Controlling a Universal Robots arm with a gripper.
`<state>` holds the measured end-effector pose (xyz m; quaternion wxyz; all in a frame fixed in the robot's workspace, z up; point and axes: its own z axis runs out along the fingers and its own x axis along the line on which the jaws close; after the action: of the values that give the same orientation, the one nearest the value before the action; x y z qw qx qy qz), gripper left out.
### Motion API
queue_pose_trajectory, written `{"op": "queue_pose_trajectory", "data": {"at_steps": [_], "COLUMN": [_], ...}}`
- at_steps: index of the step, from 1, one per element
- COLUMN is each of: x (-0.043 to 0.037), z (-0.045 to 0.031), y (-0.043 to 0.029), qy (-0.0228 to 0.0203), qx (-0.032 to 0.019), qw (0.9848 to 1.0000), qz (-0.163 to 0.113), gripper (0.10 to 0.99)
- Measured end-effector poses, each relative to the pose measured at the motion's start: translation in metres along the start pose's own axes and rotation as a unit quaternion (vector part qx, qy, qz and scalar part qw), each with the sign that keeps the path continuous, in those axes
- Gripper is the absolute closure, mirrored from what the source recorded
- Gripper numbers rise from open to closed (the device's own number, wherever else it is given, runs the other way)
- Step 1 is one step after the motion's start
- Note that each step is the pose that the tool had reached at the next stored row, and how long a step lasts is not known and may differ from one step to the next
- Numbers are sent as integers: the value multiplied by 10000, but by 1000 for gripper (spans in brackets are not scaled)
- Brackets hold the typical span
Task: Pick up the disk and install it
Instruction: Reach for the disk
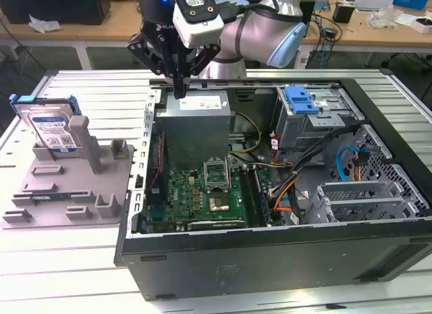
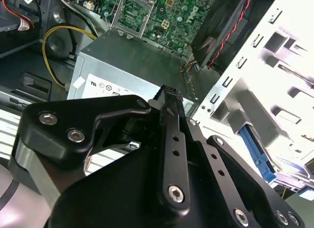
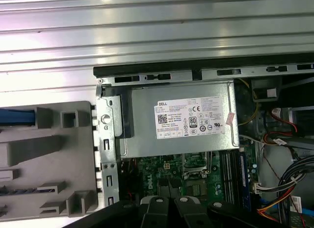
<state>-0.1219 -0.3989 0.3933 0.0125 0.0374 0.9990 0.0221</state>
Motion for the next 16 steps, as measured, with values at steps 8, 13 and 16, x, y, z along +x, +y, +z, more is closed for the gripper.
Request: {"op": "queue_pose_trajectory", "data": {"at_steps": [8, 13, 16], "x": [113, 340, 459], "z": [2, 10, 17], "y": [6, 117, 145], "qy": [0, 0, 1], "qx": [0, 0, 0], "qw": [10000, 10000, 10000], "qz": [0, 0, 1], "gripper": [980, 980, 980]}}
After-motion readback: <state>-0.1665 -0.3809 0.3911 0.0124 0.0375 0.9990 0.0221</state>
